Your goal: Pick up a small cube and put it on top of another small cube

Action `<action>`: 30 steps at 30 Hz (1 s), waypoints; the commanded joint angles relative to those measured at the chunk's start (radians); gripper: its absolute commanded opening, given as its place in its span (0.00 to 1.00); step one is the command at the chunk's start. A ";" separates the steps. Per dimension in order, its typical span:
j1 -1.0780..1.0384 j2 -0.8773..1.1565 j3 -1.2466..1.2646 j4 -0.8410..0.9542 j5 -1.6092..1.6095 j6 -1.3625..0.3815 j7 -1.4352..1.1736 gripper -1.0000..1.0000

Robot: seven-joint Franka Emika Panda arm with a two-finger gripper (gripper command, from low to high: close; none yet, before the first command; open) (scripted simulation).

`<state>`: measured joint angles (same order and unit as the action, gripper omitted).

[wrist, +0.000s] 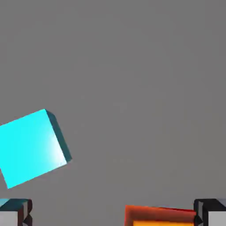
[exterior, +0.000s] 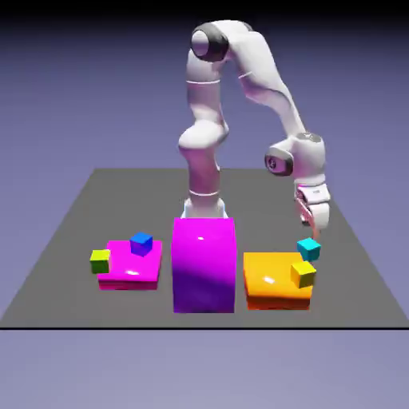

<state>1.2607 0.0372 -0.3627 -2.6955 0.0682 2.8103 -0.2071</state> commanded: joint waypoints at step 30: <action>-0.142 0.107 0.155 0.123 -0.148 -0.098 -0.337 0.00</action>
<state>1.1184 0.1441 -0.2080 -2.5727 -0.0801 2.7115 -0.5442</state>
